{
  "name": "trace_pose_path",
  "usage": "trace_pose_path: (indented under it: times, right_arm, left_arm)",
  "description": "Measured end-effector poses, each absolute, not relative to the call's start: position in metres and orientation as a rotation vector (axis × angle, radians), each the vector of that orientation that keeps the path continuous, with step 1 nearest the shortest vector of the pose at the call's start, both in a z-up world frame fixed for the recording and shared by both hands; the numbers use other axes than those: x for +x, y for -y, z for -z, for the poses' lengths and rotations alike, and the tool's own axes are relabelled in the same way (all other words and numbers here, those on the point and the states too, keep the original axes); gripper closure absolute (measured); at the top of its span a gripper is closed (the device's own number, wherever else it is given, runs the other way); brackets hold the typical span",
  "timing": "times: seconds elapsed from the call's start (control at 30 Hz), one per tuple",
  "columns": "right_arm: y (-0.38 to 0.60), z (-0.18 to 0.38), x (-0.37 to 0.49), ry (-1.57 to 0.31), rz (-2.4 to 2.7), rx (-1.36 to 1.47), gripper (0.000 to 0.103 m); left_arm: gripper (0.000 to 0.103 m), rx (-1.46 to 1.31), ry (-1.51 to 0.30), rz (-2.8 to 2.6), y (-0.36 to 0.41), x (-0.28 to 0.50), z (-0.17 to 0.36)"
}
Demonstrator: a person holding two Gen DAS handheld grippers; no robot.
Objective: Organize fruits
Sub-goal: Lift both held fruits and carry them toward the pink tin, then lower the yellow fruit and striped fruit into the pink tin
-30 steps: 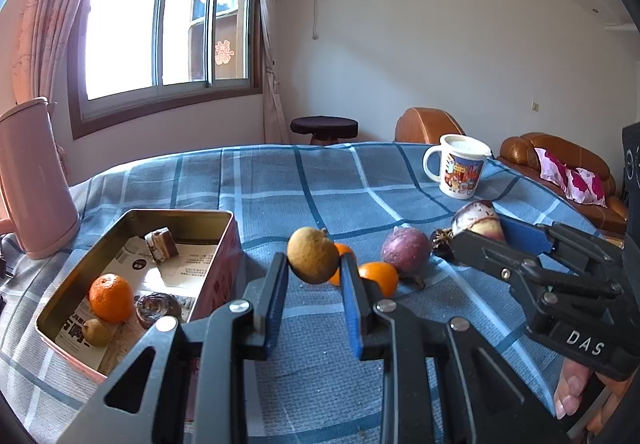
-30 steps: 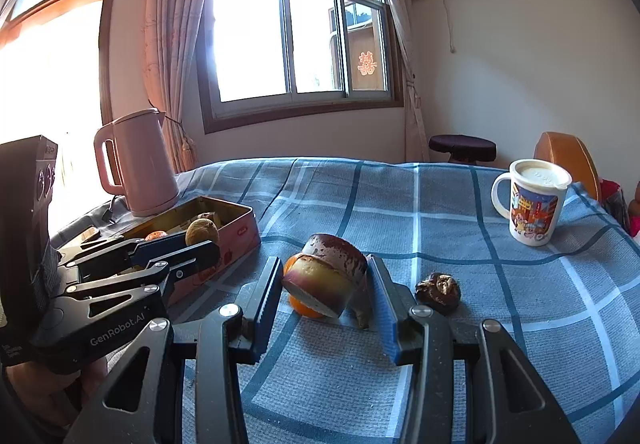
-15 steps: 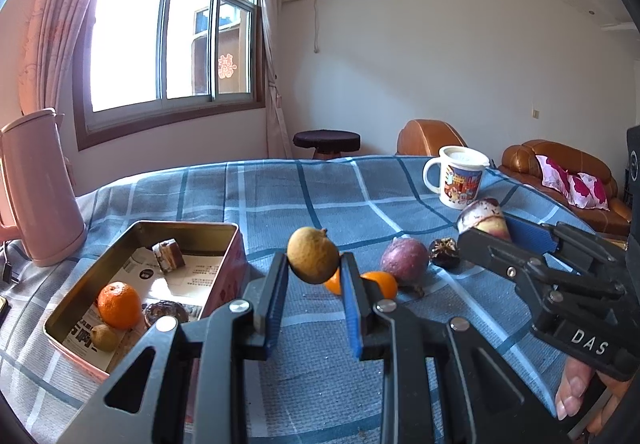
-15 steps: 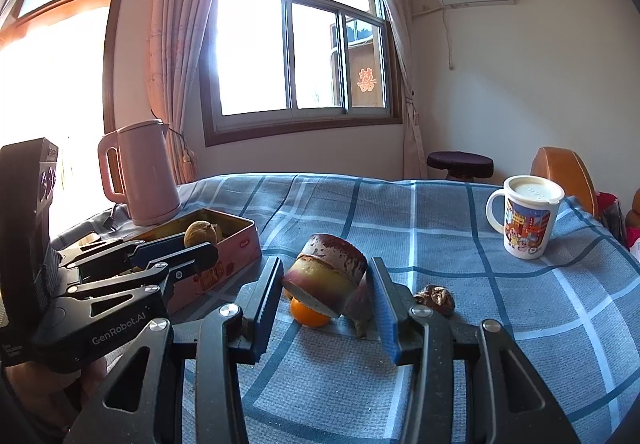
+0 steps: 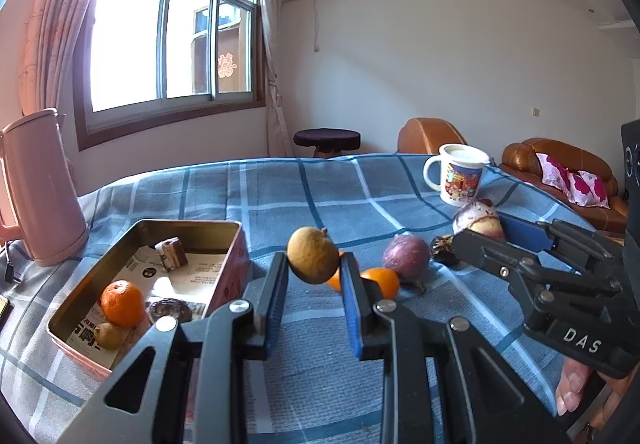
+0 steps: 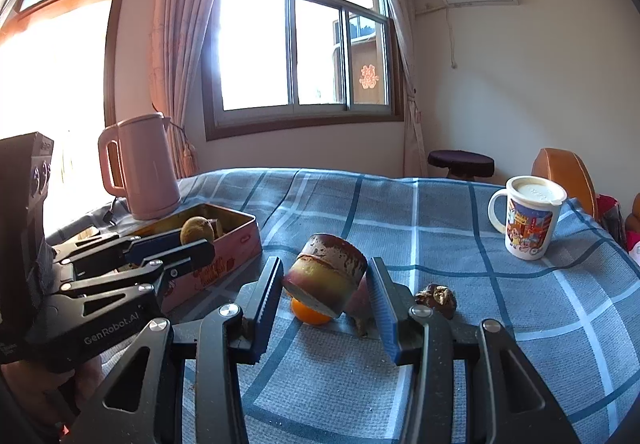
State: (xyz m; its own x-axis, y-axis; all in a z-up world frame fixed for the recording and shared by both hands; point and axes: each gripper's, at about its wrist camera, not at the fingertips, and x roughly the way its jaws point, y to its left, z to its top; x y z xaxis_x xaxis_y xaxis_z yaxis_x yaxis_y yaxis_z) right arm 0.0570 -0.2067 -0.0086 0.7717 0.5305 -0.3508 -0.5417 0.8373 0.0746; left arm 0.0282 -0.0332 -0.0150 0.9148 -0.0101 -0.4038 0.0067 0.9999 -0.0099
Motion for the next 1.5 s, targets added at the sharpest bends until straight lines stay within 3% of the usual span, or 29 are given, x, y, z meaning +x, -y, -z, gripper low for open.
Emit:
trace_pose_path:
  times: [1.5]
  right_arm:
    - [0.076,-0.002,0.07,-0.408,-0.759,-0.197,0.058]
  left_arm:
    - [0.075,-0.062,-0.469,-0.191,-0.078,0.022,0.011]
